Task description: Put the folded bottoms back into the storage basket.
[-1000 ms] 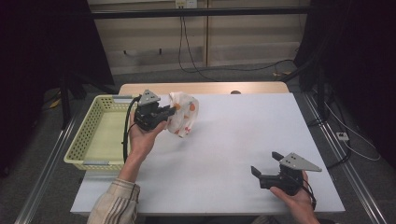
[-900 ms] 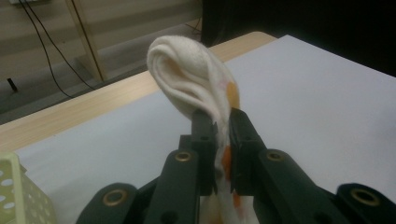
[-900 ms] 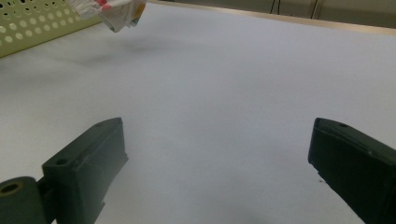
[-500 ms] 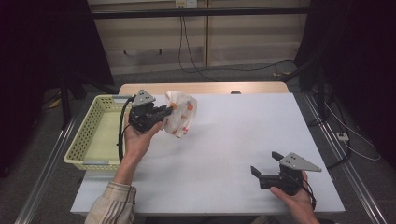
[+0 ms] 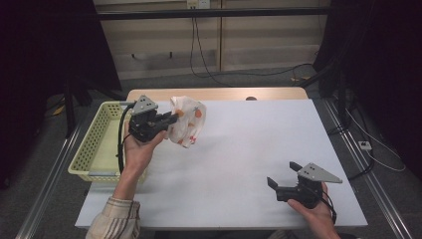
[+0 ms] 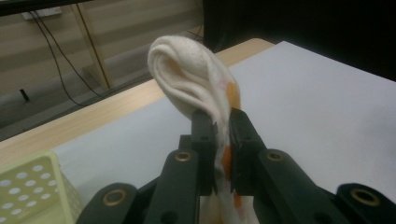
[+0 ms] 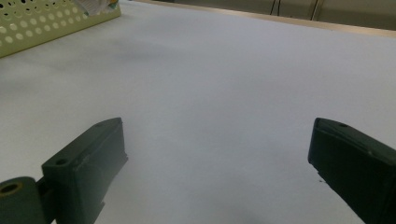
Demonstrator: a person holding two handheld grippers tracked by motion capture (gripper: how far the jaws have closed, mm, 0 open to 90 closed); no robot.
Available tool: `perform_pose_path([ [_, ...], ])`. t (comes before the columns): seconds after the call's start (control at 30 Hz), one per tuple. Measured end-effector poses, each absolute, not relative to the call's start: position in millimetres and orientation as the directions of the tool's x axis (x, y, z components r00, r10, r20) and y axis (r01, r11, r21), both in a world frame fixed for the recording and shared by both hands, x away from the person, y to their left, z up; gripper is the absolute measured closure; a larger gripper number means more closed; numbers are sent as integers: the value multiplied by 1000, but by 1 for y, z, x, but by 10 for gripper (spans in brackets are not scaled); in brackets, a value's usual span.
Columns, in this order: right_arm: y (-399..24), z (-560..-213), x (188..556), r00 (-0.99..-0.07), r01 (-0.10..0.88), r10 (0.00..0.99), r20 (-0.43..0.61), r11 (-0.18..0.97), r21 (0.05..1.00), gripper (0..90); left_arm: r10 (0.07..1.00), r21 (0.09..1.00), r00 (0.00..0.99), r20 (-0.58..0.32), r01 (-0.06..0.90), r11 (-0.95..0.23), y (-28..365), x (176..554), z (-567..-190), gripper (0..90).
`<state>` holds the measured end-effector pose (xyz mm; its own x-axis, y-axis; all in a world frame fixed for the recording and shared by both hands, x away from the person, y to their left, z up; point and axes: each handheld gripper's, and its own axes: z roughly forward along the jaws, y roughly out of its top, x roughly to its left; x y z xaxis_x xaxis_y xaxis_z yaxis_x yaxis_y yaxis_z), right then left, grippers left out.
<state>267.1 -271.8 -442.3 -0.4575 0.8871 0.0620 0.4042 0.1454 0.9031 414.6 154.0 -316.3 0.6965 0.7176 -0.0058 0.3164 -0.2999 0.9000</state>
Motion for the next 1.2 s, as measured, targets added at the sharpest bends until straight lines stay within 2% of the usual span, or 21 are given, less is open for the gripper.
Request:
perform_pose_path([
  [1.2,-271,-442,266,-456,400,888,58,146,905,41,735,915,677,31,277,-293,184,400,-291,831],
])
